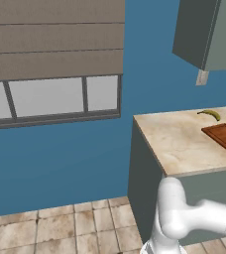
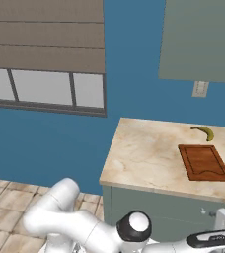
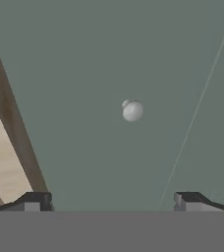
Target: Open the drawer on the right and place the cutting tools on the cutting board.
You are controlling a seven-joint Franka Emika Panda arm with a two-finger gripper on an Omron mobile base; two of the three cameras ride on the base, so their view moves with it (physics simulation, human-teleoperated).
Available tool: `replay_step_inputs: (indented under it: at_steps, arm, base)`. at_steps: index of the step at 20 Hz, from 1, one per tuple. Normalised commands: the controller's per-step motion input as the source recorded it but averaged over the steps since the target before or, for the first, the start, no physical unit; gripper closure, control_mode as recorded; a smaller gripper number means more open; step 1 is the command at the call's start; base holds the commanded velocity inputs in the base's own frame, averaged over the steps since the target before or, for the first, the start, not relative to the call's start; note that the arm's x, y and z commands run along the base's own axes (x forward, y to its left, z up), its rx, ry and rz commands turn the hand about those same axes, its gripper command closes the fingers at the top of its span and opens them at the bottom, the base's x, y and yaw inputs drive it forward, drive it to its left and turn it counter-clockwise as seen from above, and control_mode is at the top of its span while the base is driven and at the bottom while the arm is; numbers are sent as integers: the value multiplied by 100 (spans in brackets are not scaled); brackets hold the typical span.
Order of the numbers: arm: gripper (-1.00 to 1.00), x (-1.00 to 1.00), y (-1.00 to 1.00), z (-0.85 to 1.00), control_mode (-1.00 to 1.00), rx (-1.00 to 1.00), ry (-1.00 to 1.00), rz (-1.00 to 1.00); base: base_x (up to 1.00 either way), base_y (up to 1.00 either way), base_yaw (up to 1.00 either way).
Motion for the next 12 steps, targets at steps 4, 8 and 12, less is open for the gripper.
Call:
replay_step_inputs:
  at_steps: [4, 8, 12]
  arm:
    - [-100, 0, 63, -48, -100, 0, -9, 0]
    - [-100, 0, 63, -46, -100, 0, -7, 0]
    - [-100, 0, 48, -35, -100, 0, -8, 0]
  base:
    - [0, 0, 0]
    - [0, 0, 0]
    - [0, 0, 0]
